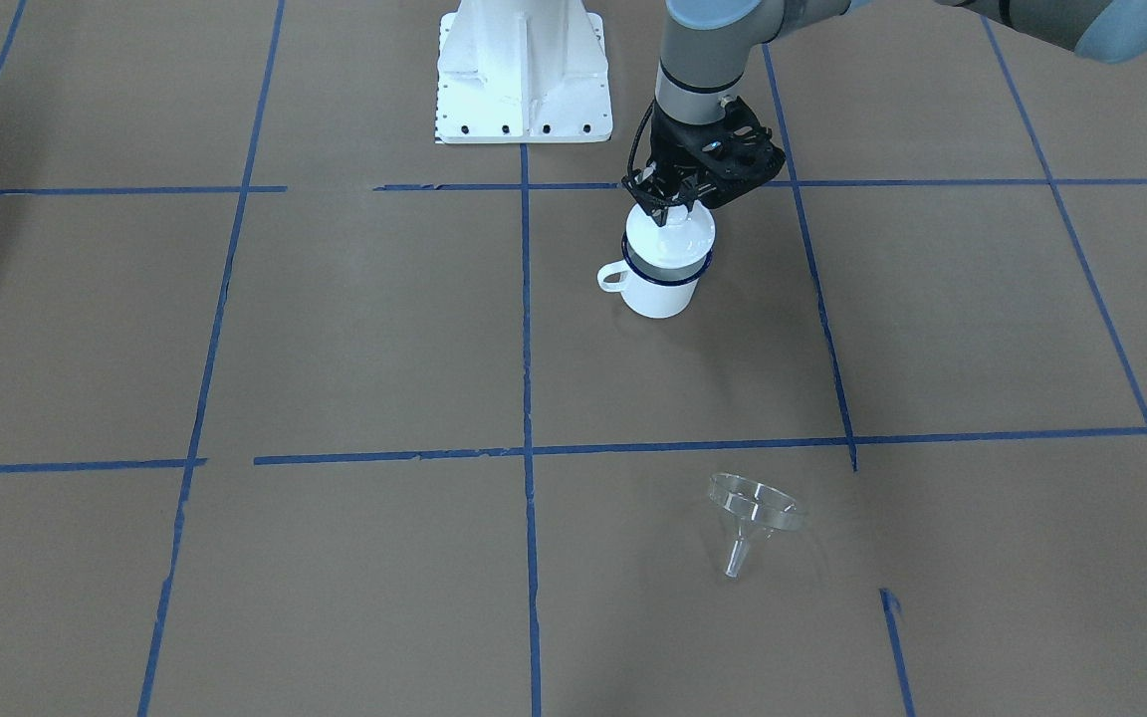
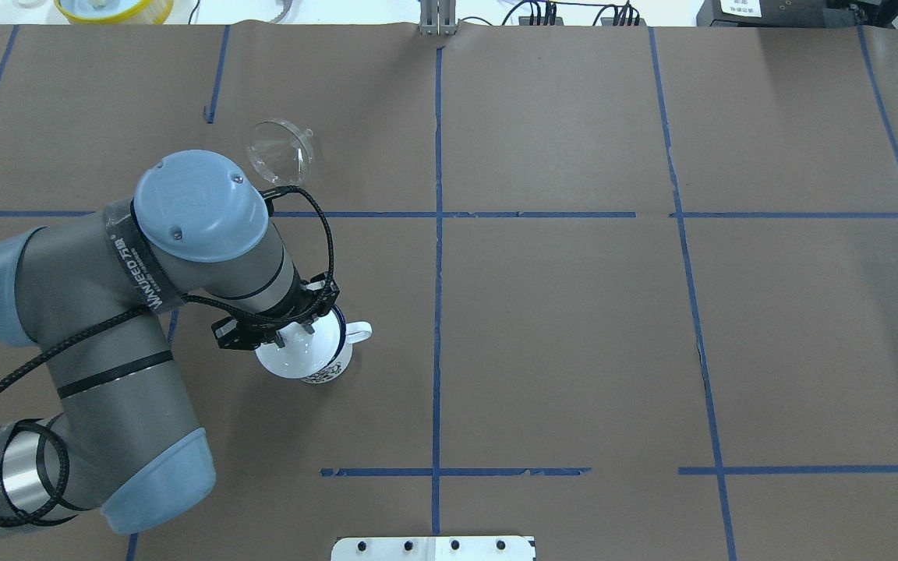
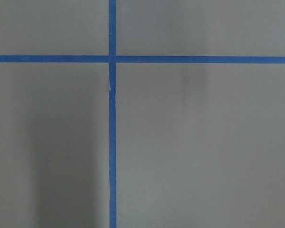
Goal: Remove funnel from cup
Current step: 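Lower the lid onto the mug and open the left gripper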
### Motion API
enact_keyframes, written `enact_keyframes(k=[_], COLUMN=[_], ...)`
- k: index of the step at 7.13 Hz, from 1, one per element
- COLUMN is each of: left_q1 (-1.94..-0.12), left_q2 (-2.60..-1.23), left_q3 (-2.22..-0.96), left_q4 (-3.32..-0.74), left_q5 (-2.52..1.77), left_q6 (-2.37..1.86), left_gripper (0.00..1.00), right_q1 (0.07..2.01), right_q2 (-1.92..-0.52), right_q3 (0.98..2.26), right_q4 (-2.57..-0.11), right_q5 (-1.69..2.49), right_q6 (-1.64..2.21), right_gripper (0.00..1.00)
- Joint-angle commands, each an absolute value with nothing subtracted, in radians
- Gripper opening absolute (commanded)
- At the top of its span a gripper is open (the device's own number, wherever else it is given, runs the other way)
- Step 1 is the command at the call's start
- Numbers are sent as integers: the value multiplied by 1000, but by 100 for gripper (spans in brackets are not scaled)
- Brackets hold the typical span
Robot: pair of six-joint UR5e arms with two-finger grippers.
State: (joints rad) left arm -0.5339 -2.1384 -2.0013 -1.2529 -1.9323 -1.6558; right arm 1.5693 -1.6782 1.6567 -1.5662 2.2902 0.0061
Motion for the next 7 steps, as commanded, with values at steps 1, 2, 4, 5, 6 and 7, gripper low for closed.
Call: enact_keyframes(k=[1, 2, 4, 5, 6, 7], left_q1=[-534, -534, -534, -534, -534, -534], left_q2=[-2144, -2146, -2145, -2143, -2143, -2141], left_q3=[-1987, -1974, -1970, -1970, -1970, -1970], left_q4=[-1264, -1269, -1275, -1278, -1278, -1278], left_q5=[-1933, -1933, -1933, -1931, -1931, -1931], left_q6=[-1654, -1652, -1651, -1649, -1648, -1634], left_gripper=[0, 0, 0, 0, 0, 0], right_q1=[1569, 1569, 1569, 1569, 1569, 1569], right_q2=[-1678, -1678, -1678, -1678, -1678, -1678], right_q3=[1657, 1657, 1657, 1657, 1657, 1657], right_q4=[-1566, -1566, -1566, -1566, -1566, -1566], right_q5=[2290, 2290, 2290, 2290, 2290, 2290], right_q6=[6, 6, 6, 6, 6, 6], right_gripper=[100, 100, 100, 100, 100, 100])
